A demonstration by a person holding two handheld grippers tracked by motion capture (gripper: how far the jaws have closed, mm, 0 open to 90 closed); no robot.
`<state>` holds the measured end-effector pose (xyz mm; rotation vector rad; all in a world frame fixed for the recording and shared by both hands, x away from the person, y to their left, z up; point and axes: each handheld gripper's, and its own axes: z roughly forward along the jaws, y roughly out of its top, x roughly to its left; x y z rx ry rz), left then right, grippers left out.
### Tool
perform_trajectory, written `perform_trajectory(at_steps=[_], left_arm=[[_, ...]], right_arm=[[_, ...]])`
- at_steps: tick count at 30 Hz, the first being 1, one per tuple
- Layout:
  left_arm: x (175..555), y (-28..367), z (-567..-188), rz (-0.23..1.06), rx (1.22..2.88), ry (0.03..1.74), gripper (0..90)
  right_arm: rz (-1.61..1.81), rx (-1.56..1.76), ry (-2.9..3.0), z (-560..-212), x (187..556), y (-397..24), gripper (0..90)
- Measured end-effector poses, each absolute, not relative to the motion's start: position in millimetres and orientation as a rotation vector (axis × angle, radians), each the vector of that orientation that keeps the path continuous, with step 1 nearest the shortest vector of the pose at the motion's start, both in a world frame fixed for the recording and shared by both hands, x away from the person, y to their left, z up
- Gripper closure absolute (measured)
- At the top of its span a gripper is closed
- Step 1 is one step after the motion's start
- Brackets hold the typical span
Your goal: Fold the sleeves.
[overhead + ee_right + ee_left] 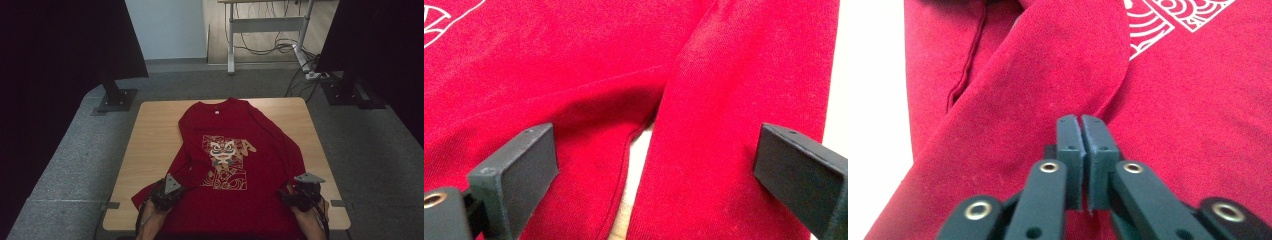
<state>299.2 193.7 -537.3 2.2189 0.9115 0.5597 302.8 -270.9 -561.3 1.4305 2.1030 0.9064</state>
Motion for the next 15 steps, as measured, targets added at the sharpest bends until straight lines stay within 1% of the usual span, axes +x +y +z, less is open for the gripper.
perform_trajectory(at_steps=[2,5,6,9,10,11,12,15], left_arm=[[295,193,-528,0.537,2.181,0.886,88.8],[295,193,-528,0.537,2.181,0.886,88.8],[286,188,-511,0.503,2.133,0.827,88.9],[284,185,-507,0.498,2.127,0.81,88.9],[280,176,-498,0.474,2.117,0.765,88.9],[280,176,-498,0.474,2.117,0.765,88.9],[276,168,-493,0.458,2.114,0.732,88.9],[276,168,-493,0.458,2.114,0.732,88.8]], right_arm=[[0.906,1.43,2.103,-561,303,-271,4.0],[0.906,1.43,2.103,-561,303,-271,4.0],[0.906,1.43,2.103,-561,303,-271,4.0],[0.906,1.43,2.103,-561,303,-271,4.0],[0.906,1.43,2.103,-561,303,-271,4.0],[0.906,1.43,2.103,-561,303,-271,4.0],[0.906,1.43,2.103,-561,303,-271,4.0],[0.906,1.43,2.103,-561,303,-271,4.0]])
